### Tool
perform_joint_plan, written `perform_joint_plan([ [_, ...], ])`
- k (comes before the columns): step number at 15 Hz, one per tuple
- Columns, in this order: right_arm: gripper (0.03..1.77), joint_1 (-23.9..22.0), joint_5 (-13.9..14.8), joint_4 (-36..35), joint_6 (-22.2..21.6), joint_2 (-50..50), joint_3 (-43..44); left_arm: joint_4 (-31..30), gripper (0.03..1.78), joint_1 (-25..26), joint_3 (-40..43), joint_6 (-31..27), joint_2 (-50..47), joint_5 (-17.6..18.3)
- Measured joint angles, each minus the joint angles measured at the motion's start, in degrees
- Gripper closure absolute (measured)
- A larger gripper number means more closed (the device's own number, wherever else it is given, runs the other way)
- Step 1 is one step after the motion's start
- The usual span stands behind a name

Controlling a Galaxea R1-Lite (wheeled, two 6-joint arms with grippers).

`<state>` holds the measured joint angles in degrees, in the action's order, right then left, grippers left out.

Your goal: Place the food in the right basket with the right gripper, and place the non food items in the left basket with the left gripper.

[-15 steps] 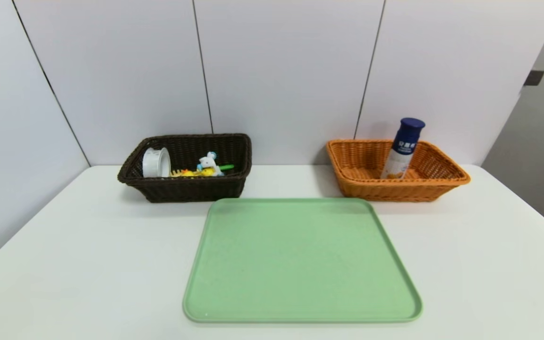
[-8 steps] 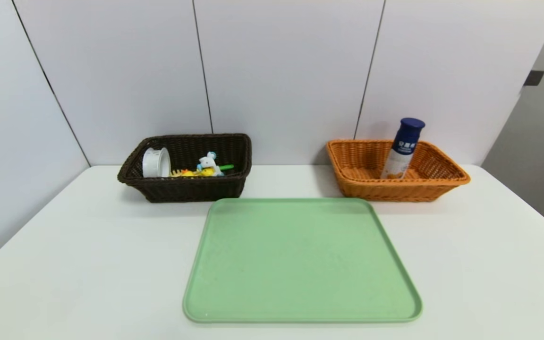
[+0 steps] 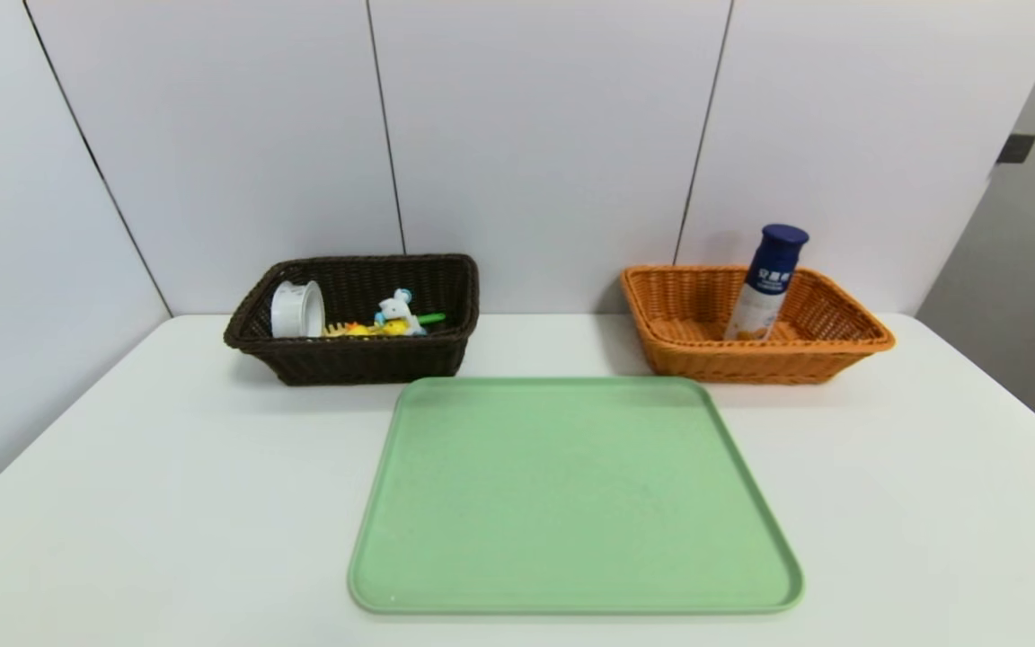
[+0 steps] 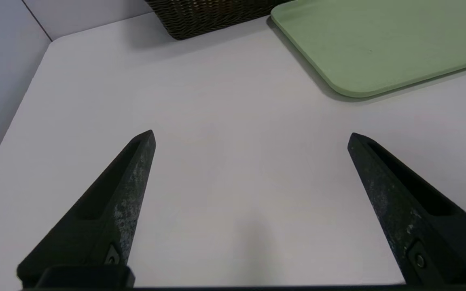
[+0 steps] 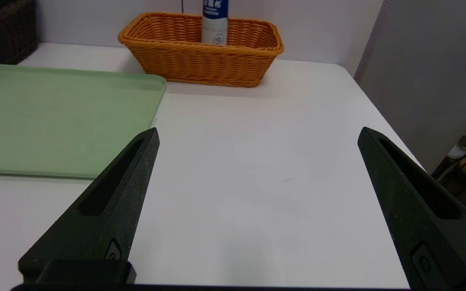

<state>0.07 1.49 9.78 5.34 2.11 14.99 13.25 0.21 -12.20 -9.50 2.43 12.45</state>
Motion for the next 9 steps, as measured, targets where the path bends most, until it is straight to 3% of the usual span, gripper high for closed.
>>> perform_joint_plan([
  [4, 0.11, -0.07, -0.69, -13.98, 0.06, -1.78, -12.76, -8.24, 0.12, -0.11, 6.47, 0.07, -2.01, -0.46],
  [9, 0.11, -0.05, -1.49, -9.78, -4.29, -2.18, -14.90, -8.46, 0.12, -0.13, 7.96, 1.18, -2.35, -0.44],
])
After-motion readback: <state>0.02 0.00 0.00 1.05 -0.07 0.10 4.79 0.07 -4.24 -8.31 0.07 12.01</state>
